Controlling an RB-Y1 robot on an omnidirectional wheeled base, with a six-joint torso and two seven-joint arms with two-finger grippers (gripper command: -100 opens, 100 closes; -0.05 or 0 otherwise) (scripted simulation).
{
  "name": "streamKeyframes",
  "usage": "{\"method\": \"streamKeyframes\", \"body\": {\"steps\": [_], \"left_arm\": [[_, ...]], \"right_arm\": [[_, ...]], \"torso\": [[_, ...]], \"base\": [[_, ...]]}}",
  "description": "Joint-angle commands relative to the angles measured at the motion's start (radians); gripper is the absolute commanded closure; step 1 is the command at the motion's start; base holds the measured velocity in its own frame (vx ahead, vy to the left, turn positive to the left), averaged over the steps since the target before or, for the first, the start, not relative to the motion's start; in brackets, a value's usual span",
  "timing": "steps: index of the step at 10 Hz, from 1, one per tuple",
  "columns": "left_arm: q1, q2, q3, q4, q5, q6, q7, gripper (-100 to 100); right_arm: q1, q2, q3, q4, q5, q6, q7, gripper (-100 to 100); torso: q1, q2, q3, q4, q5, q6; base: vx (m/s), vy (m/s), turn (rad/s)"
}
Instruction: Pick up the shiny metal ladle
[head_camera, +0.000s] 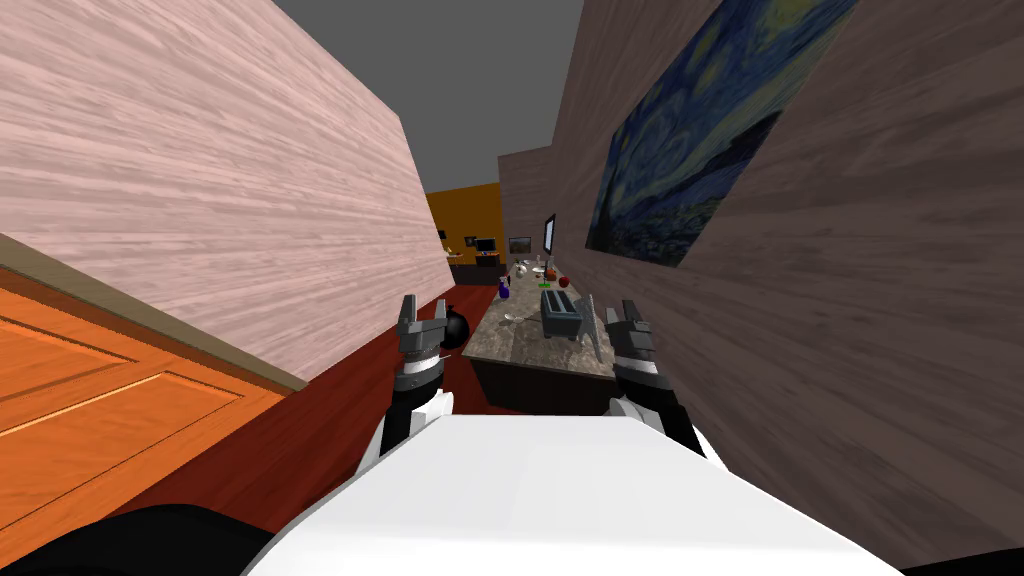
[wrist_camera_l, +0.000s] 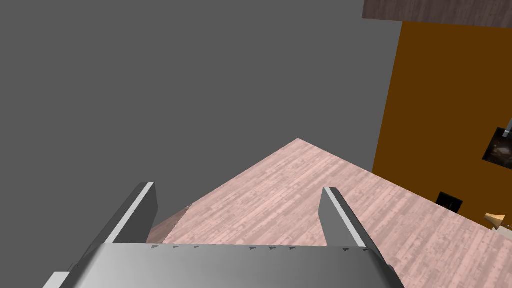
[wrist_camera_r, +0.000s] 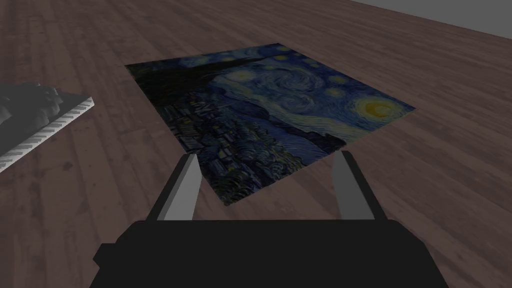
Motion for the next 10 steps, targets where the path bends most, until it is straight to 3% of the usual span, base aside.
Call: {"method": "streamKeyframes", "body": {"steps": [1,5,6,9,10], "left_arm": [[0.0,0.0,0.0,0.0,0.0,0.0,0.0,0],[0.0,0.0,0.0,0.0,0.0,0.0,0.0,0],[0.0,0.0,0.0,0.0,0.0,0.0,0.0,0],[0.0,0.0,0.0,0.0,0.0,0.0,0.0,0],[0.0,0.0,0.0,0.0,0.0,0.0,0.0,0]], "right_arm": [[0.002,-0.031,0.002,0.006,0.001,-0.006,0.001,-100],[0.007,-0.147,0.003,0.057,0.012,-0.032,0.01,-100],[0.007,-0.155,0.003,0.057,0.012,-0.032,0.01,-100],[0.011,-0.255,-0.004,0.137,0.032,-0.06,0.026,-100],[0.011,-0.274,-0.004,0.137,0.032,-0.06,0.026,-100]], "torso": [[0.0,0.0,0.0,0.0,0.0,0.0],[0.001,0.01,0.006,0.002,0.0,0.0],[0.0,0.01,0.006,0.002,0.0,0.0],[0.003,0.009,0.006,0.002,0.001,0.0],[0.003,0.011,0.006,0.002,0.001,0.0]], "base": [[-0.061,0.004,0.046],[-0.14,0.011,0.108],[-0.108,-0.001,0.042],[-0.145,0.052,0.154],[-0.125,0.041,0.1]]}}
